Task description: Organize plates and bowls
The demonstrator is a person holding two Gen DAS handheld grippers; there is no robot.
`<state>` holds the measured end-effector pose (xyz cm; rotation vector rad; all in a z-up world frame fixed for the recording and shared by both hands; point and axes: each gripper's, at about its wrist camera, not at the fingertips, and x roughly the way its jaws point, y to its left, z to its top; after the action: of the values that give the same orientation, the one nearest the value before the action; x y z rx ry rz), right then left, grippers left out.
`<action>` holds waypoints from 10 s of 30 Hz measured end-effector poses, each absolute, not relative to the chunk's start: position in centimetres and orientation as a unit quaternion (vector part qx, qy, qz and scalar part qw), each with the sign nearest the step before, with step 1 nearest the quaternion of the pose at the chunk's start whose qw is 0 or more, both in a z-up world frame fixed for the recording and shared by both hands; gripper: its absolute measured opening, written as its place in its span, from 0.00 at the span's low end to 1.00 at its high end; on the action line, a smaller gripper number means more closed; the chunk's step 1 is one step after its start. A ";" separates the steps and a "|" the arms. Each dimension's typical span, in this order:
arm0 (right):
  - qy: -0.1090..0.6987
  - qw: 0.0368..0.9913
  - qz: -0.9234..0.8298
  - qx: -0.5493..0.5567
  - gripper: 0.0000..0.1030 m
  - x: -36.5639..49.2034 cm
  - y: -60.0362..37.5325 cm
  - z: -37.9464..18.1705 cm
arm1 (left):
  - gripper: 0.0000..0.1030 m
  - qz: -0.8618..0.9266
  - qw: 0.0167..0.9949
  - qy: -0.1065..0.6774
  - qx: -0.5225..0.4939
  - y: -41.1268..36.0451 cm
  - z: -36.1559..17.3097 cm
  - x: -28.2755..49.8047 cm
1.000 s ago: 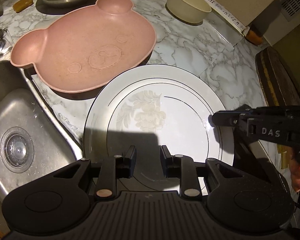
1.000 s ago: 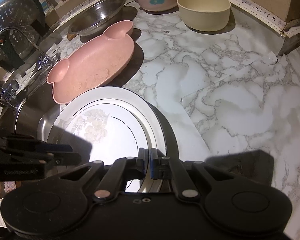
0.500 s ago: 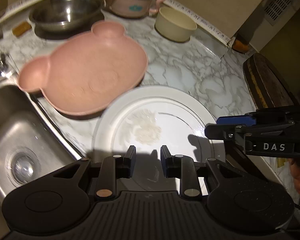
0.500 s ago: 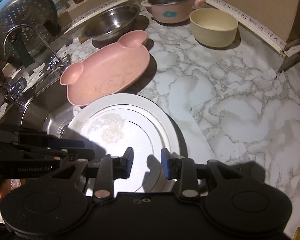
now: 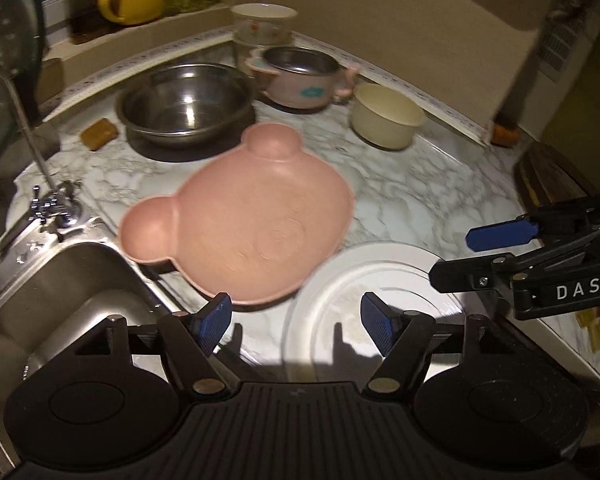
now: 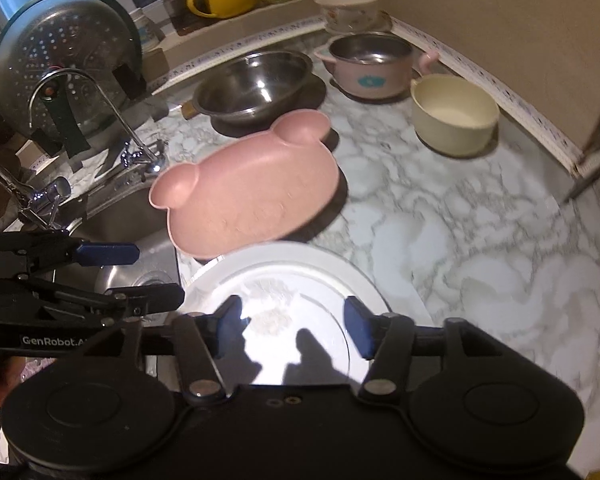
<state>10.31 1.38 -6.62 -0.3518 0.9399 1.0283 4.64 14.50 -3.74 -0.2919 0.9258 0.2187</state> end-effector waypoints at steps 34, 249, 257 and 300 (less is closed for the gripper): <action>0.387 0.692 0.557 -0.249 0.81 21.1 13.5 -10.9 | 0.90 0.273 0.812 0.428 -0.289 22.2 -10.7 8.9; 0.508 0.672 0.513 -0.166 0.19 27.6 24.6 -10.7 | 0.17 0.307 0.764 0.460 -0.333 33.5 -11.0 17.9; 0.522 0.649 0.525 -0.175 0.20 25.9 22.3 -10.6 | 0.17 0.293 0.760 0.476 -0.331 32.1 -10.8 15.9; 0.420 0.745 0.487 -0.178 0.72 37.3 19.2 -2.5 | 0.73 0.233 0.862 0.390 -0.225 28.0 -1.0 28.2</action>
<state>37.29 19.16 -2.49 -0.3887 0.9191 1.0666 28.15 28.01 -0.97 -0.4721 0.8182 0.4880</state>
